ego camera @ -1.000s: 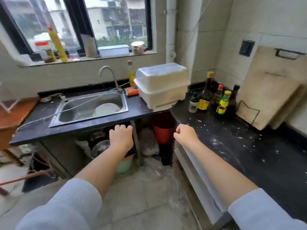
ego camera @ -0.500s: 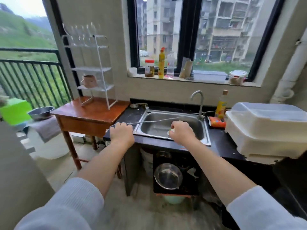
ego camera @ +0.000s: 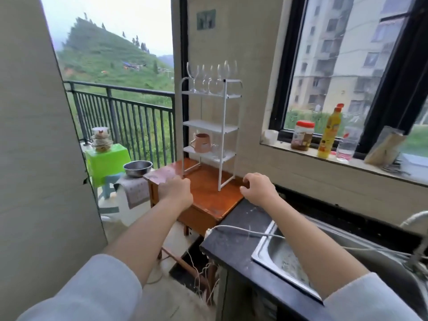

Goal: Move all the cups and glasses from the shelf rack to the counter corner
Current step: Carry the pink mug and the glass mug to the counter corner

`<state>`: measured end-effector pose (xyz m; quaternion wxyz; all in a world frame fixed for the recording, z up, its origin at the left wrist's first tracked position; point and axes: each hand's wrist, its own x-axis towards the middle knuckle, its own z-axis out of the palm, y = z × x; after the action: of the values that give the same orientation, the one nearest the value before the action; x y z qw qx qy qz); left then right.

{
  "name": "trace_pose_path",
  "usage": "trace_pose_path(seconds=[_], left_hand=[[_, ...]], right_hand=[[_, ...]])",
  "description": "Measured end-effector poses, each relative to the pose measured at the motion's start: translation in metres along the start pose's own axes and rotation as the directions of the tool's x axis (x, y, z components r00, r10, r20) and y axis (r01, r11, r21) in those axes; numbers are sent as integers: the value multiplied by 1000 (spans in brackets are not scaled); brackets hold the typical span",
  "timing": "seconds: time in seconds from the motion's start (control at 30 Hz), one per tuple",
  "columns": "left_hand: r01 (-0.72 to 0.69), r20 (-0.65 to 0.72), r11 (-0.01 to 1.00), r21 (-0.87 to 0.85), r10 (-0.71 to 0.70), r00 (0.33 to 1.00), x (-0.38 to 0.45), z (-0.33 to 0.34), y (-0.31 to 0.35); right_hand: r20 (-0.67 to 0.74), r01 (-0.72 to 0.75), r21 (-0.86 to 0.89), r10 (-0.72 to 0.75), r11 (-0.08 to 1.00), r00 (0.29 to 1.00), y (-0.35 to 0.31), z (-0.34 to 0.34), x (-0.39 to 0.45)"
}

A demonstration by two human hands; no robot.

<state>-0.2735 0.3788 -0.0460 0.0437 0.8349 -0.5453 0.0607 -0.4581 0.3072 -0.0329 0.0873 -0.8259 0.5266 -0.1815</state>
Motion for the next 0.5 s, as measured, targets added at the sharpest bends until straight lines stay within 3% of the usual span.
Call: trace_pose_path(seconds=[0.23,0.5], left_hand=[[52,-43,999,12,-51,998,121,17,-79],[-81,15,997,13,81,997,253,43,-154]], right_hand=[[25,36,35,-37,999,999,-59,60,128],[-21,-85,146,89,986,996,-115,123,255]])
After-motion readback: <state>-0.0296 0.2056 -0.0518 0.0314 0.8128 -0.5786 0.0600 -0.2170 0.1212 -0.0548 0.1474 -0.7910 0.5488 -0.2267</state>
